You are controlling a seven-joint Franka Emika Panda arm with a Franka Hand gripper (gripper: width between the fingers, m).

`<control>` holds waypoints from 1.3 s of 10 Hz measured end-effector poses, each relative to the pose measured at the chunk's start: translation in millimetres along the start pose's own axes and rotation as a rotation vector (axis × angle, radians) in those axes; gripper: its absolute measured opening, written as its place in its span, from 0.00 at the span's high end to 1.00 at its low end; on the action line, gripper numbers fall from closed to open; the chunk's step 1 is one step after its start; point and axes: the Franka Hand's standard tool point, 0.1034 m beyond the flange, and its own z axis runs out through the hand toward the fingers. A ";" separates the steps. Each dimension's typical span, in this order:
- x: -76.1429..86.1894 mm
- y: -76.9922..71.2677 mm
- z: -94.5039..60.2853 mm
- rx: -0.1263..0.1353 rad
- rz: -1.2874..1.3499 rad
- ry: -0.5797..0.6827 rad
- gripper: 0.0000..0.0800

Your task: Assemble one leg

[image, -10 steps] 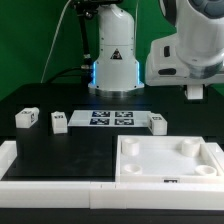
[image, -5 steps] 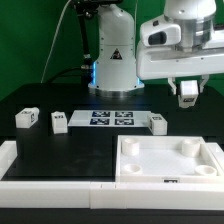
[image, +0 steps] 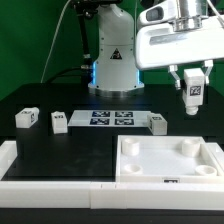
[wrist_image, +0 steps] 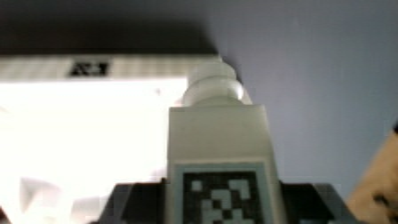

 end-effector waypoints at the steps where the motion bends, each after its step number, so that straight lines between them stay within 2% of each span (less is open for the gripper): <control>1: -2.6 -1.2 2.8 0.007 -0.011 0.051 0.64; 2: -0.4 3.7 9.7 0.000 -0.072 0.033 0.64; 4: 35.1 14.3 20.3 -0.011 -0.150 0.067 0.64; 7: 81.7 19.0 33.5 -0.016 -0.213 0.093 0.64; 9: 75.0 18.7 34.6 -0.016 -0.215 0.087 0.64; 12: 75.5 19.6 37.8 -0.017 -0.221 0.083 0.64; 13: 85.2 25.3 45.9 -0.019 -0.225 0.079 0.64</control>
Offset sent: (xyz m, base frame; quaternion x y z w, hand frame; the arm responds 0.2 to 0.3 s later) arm 0.0681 -0.0188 0.0006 -0.0200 0.0257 -0.1107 0.9933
